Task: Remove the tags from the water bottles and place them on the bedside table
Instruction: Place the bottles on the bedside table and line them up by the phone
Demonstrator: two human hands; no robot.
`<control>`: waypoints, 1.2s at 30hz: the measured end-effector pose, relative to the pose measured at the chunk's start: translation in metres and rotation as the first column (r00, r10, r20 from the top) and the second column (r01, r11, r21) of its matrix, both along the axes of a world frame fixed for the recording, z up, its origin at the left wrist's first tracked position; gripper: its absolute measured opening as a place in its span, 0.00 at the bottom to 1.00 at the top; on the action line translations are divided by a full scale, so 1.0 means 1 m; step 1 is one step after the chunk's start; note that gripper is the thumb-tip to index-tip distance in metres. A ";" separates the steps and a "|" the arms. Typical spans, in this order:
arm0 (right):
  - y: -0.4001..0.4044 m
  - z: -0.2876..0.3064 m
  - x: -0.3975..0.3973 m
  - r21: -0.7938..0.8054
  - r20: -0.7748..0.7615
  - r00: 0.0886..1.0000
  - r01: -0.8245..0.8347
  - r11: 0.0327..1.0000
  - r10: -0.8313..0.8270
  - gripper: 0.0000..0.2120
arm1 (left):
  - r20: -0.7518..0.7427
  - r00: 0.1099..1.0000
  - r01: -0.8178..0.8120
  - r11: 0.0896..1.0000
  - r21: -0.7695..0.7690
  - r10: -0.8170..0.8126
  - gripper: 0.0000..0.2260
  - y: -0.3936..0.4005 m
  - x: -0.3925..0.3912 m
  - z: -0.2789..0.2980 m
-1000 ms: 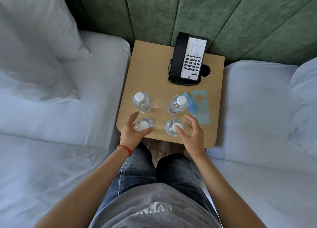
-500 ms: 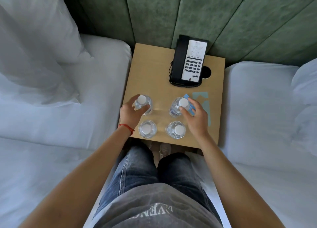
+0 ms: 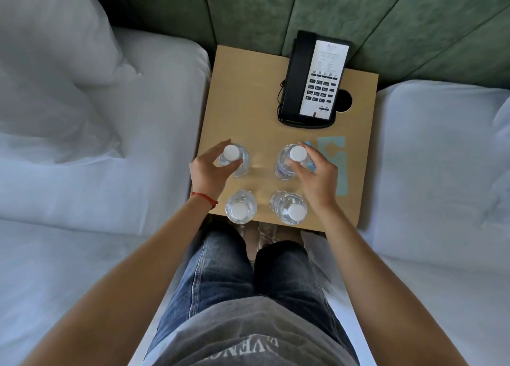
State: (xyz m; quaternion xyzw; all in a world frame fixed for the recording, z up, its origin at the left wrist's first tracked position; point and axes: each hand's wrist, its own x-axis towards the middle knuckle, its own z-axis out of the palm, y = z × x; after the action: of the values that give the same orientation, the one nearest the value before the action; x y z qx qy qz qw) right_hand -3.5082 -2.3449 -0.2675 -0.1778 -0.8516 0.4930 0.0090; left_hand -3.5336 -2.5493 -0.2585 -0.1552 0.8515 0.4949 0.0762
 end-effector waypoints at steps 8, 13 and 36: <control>-0.008 0.009 -0.049 -0.026 -0.032 0.999 0.002 1.000 -0.003 0.16 | -0.003 0.999 -0.044 0.998 0.044 0.044 0.17 -0.003 -0.057 0.006; -0.016 0.012 -0.102 -0.067 -0.036 0.999 -0.009 0.998 0.006 0.16 | -0.067 0.998 0.001 0.999 0.048 0.002 0.16 -0.002 -0.105 0.008; -0.010 -0.008 -0.247 -0.071 -0.068 0.998 0.002 0.997 -0.007 0.17 | -0.182 0.972 0.157 0.987 0.025 -0.150 0.17 0.014 -0.263 -0.020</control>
State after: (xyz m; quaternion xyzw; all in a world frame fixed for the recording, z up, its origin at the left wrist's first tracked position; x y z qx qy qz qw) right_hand -3.7554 -2.3552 -0.2758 -0.1629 -0.8324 0.5286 0.0327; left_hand -3.7963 -2.5351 -0.2785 -0.0421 0.8544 0.5163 0.0405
